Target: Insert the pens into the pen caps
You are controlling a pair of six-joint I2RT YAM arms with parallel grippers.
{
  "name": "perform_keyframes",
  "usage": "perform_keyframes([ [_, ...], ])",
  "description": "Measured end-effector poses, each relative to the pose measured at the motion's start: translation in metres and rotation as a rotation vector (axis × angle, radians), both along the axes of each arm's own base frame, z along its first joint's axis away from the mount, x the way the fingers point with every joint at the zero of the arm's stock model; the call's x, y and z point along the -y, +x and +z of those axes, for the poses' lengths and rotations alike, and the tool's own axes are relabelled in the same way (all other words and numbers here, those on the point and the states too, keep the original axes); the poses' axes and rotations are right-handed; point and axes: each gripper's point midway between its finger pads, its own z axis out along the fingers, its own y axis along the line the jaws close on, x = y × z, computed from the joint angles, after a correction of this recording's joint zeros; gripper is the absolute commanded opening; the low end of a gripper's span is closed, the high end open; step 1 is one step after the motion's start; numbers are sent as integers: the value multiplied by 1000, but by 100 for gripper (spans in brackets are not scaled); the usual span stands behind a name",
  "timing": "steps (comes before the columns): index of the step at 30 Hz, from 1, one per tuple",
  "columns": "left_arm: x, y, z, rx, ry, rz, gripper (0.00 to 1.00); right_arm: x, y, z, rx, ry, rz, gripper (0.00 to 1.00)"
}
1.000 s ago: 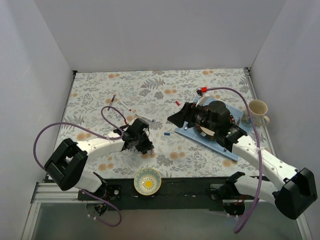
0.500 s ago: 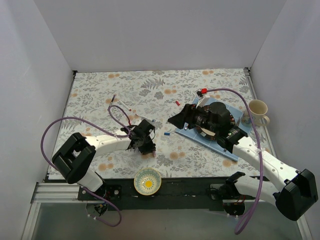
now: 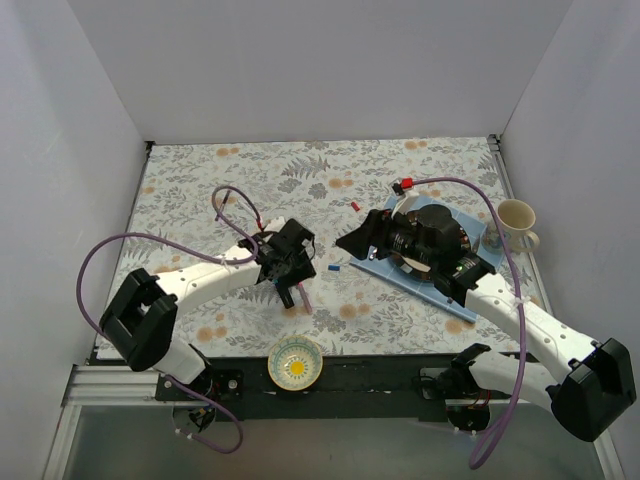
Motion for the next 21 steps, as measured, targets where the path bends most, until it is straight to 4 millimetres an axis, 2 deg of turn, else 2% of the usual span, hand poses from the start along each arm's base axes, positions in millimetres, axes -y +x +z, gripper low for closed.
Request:
perform_keyframes([
  [1, 1, 13, 16, 43, -8, 19, 59, 1, 0, -1, 3, -3, 0, 98],
  [3, -3, 35, 43, 117, -35, 66, 61, 3, 0, -6, -7, -10, -6, 98],
  [6, -27, 74, 81, 209, -118, 205, 59, 10, 4, -21, -39, -47, -37, 98],
  [10, -71, 113, 106, 284, -201, 412, 59, 18, 8, -38, -73, -101, -65, 92],
  [13, -78, 127, 104, 267, -227, 495, 59, 21, 7, -48, -96, -134, -63, 88],
  [16, -67, 149, 95, 203, -209, 534, 57, 21, 5, -48, -87, -139, -47, 86],
  [17, -60, 161, 88, 162, -188, 544, 56, 21, 4, -46, -78, -134, -44, 86],
  [18, -58, 165, 86, 155, -184, 547, 55, 21, 3, -43, -68, -129, -42, 86],
  [21, -45, 181, 57, 54, -142, 548, 51, 24, 0, -32, -26, -109, -40, 85],
])
